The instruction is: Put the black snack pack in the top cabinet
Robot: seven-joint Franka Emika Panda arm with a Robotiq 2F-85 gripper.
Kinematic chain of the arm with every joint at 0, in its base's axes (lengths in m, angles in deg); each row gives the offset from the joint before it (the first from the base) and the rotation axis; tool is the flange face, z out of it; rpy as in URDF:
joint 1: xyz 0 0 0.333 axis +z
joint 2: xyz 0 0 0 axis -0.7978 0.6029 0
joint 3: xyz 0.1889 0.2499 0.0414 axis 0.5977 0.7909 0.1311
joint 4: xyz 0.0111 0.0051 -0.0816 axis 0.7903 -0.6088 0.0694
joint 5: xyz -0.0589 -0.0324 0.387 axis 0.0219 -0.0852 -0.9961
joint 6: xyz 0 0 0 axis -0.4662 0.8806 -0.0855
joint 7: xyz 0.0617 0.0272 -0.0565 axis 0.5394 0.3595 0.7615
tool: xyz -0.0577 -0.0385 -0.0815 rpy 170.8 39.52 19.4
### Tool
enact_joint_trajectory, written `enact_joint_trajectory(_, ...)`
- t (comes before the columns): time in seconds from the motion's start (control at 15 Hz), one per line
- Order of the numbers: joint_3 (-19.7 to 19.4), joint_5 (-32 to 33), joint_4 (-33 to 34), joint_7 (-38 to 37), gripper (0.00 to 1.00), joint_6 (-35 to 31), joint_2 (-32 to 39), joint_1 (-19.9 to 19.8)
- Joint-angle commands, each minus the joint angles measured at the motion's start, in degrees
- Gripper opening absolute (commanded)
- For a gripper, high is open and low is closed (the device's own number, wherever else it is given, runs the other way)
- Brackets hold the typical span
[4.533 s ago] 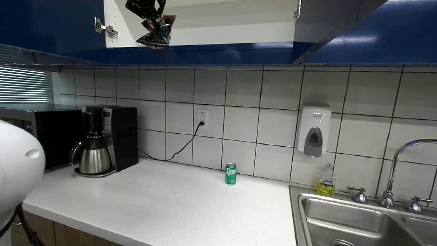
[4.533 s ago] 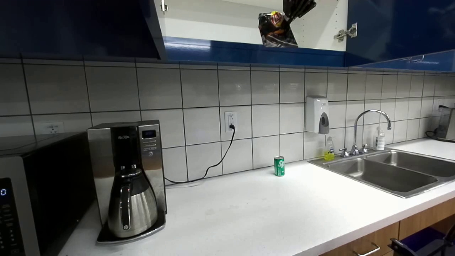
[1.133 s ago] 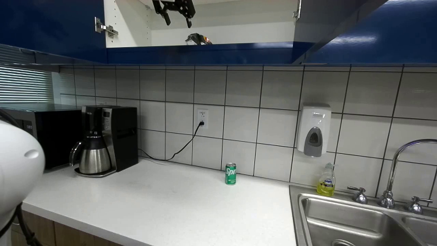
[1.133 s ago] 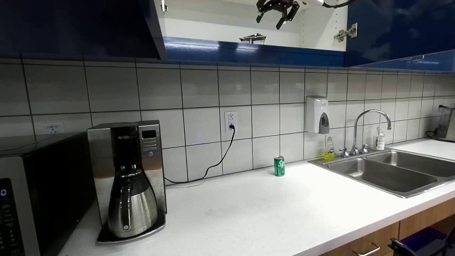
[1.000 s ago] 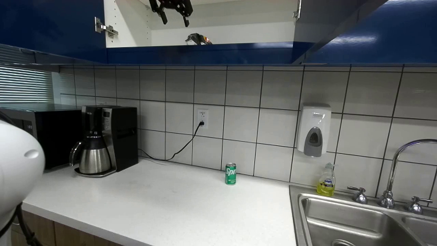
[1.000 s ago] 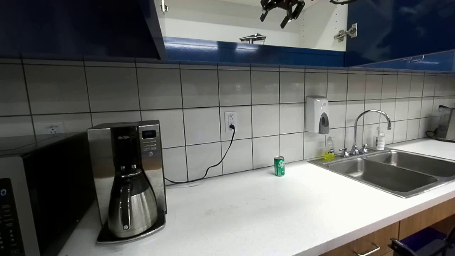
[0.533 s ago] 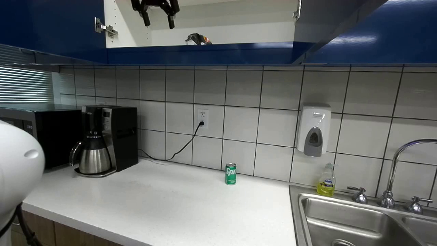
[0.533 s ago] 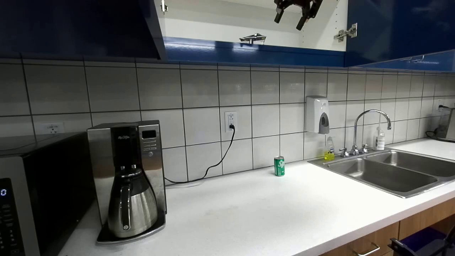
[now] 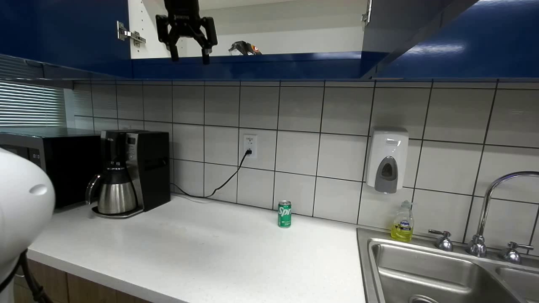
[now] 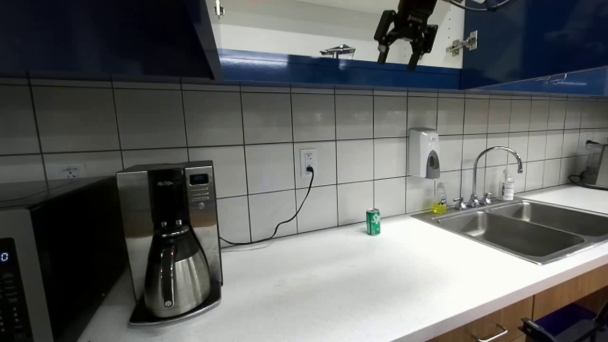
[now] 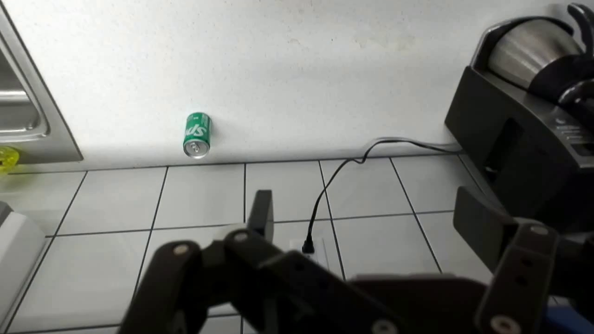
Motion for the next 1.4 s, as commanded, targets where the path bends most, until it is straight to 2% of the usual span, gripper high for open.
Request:
enact_joint_trajectory(0.0,0.51,1.37,-4.04,2.53,1.00,0.30,1.24,-0.49)
enact_joint_trajectory(0.4,0.66,0.96,-13.82,5.52,1.00,-1.26,3.87,0.44)
enact_joint_trajectory(1.0,0.18,-0.12,-29.16,8.42,1.00,-11.65,6.08,1.77)
enact_joint_trajectory(1.27,-0.67,-1.24,-33.19,10.00,1.00,-13.51,8.76,1.97)
enact_joint_trajectory(1.33,0.36,-0.12,-31.80,7.93,1.00,-12.07,7.55,1.38)
